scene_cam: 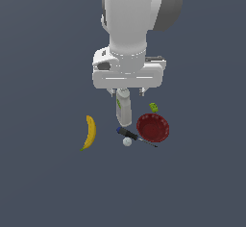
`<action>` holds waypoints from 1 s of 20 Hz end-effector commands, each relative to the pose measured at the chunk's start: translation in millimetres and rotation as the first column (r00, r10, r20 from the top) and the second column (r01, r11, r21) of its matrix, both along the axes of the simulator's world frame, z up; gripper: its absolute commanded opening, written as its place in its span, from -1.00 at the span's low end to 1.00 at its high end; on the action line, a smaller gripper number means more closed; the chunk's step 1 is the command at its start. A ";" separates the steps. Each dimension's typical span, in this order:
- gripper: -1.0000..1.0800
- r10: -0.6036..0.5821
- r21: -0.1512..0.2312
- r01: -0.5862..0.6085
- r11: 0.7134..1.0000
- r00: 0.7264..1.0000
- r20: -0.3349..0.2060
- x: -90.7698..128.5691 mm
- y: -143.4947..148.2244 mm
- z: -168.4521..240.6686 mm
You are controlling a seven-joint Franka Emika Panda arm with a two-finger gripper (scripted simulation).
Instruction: Pick up a designated object from a clutter of objects.
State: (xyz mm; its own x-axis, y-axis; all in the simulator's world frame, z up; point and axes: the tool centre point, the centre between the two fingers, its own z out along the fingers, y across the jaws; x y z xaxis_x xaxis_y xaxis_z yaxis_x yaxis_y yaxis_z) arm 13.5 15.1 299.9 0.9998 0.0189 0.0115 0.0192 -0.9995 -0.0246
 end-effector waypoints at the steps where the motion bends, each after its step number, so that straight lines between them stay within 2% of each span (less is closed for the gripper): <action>1: 0.92 -0.001 0.000 0.001 1.000 1.000 -0.001 2.6 -5.8 -7.6; 9: 0.92 -0.006 0.000 0.006 1.000 1.000 -0.002 16.3 -48.1 -59.1; 14: 0.92 -0.011 -0.004 0.011 1.000 1.000 -0.003 21.3 -92.5 -113.1; 20: 0.92 -0.015 -0.014 0.015 1.000 1.000 -0.006 15.5 -143.6 -175.9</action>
State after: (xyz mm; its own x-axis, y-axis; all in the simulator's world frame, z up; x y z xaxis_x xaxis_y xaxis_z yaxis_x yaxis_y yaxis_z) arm 31.0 -116.8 138.4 1.0000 0.0035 0.0043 0.0036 -0.9999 -0.0139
